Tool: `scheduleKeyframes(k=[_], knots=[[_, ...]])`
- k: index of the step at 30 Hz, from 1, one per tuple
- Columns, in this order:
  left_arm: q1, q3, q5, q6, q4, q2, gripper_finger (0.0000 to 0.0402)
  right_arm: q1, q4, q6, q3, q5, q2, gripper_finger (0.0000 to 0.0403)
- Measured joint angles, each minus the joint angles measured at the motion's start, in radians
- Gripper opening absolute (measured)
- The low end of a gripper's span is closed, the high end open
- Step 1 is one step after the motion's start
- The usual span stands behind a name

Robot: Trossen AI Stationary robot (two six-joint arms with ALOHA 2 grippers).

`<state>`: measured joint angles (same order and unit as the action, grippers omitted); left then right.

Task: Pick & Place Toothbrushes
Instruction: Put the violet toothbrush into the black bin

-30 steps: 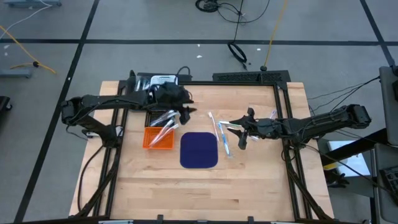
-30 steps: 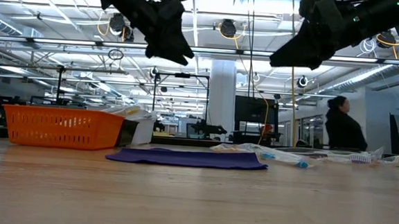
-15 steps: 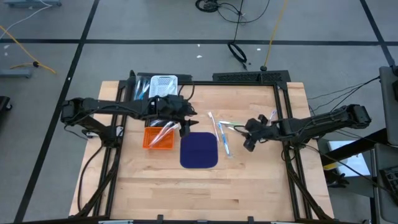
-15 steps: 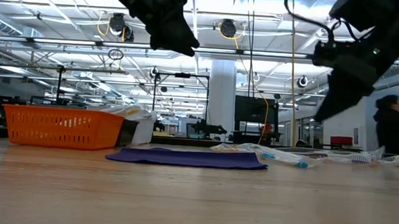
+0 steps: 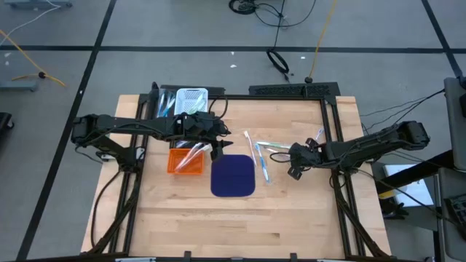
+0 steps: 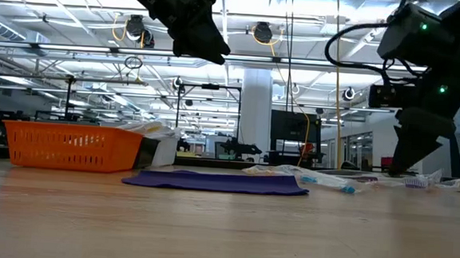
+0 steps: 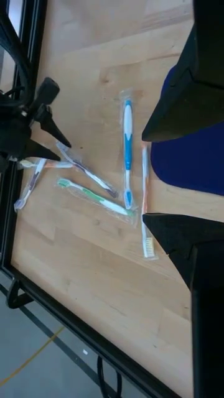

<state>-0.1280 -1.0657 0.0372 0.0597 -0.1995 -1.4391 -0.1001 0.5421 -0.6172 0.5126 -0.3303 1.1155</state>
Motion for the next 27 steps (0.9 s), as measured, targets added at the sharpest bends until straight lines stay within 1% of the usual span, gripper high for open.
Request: scheduleKeyframes(k=[4, 7, 10, 14, 15, 23, 27], knots=[[0.000, 0.000, 0.000, 0.000, 0.005, 0.000, 0.0200, 0.000, -0.014, 0.000, -0.016, -0.009, 0.018, 0.0145], [0.000, 0.000, 0.000, 0.001, 0.011, 0.000, 0.0200, 0.000, -0.019, 0.000, -0.018, -0.009, 0.029, 0.0123], [-0.001, 0.000, 0.000, 0.001, 0.020, 0.000, 0.0200, 0.000, -0.019, 0.000, -0.018, -0.009, 0.037, 0.0084], [0.000, 0.000, 0.000, 0.001, 0.018, -0.001, 0.0200, 0.000, -0.019, 0.000, -0.018, -0.008, 0.041, 0.0016], [0.000, 0.000, 0.000, 0.001, 0.019, -0.001, 0.0200, 0.000, -0.022, 0.000, -0.018, -0.007, 0.041, 0.0009], [0.000, 0.000, 0.000, 0.001, 0.018, -0.001, 0.0200, 0.000, -0.048, 0.009, -0.016, 0.010, 0.035, 0.0000], [0.000, 0.000, 0.000, 0.001, 0.018, -0.001, 0.0200, 0.000, -0.045, 0.032, 0.009, 0.019, 0.012, 0.0000]])
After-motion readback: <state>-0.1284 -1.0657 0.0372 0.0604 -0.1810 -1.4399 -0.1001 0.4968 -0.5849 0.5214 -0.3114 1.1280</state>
